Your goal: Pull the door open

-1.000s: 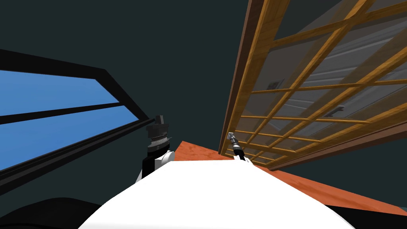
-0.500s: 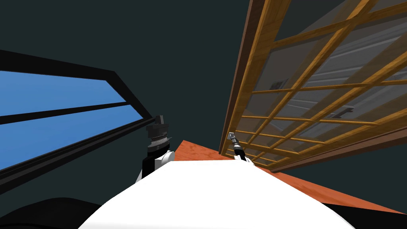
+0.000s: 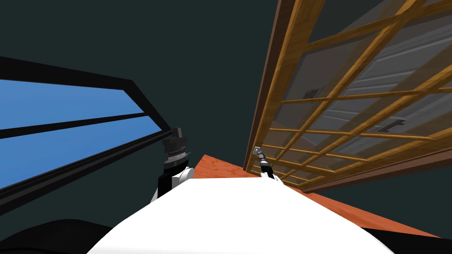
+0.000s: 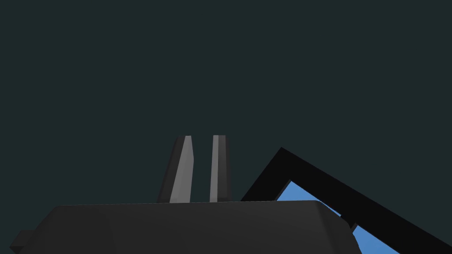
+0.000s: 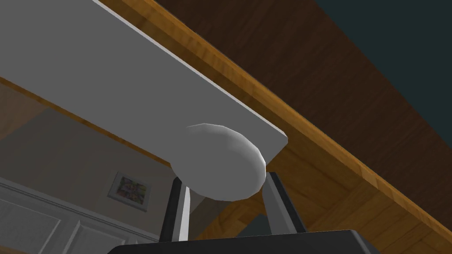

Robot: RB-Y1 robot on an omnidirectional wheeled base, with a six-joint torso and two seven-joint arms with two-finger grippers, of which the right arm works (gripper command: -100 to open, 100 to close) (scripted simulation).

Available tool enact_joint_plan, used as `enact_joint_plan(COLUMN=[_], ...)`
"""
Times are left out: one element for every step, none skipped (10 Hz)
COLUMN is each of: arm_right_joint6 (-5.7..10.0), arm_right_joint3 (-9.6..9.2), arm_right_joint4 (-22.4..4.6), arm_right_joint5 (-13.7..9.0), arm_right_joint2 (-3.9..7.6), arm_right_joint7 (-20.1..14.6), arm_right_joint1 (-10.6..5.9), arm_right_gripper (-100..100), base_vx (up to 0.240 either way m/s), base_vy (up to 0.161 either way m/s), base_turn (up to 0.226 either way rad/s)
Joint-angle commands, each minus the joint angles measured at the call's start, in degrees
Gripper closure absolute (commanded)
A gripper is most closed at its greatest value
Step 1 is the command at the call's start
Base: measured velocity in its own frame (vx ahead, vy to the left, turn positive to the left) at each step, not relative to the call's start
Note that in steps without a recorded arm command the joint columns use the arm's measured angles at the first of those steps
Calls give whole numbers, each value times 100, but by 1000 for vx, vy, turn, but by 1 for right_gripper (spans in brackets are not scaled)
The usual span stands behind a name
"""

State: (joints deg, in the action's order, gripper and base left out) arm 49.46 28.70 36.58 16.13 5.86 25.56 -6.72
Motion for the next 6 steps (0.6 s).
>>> enact_joint_plan(arm_right_joint6=[78, 78, 83, 87, 87, 92], arm_right_joint3=[-145, -145, -208, -272, -272, -339], arm_right_joint4=[-89, -89, -96, -104, -104, -112], arm_right_joint5=[-115, -115, -239, -363, -363, -495], arm_right_joint2=[-26, -26, 7, 40, 40, 73], arm_right_joint7=[-283, -283, -500, -650, -756, -959], arm_right_joint1=[-55, -55, -43, -31, -31, -19], arm_right_gripper=[100, 100, 100, 100, 100, 100], base_vx=[-28, -25, -31, -46, -33, -33], base_vy=[-8, -2, 3, -10, -12, -6], base_turn=[42, 34, 65, 117, 34, 57])
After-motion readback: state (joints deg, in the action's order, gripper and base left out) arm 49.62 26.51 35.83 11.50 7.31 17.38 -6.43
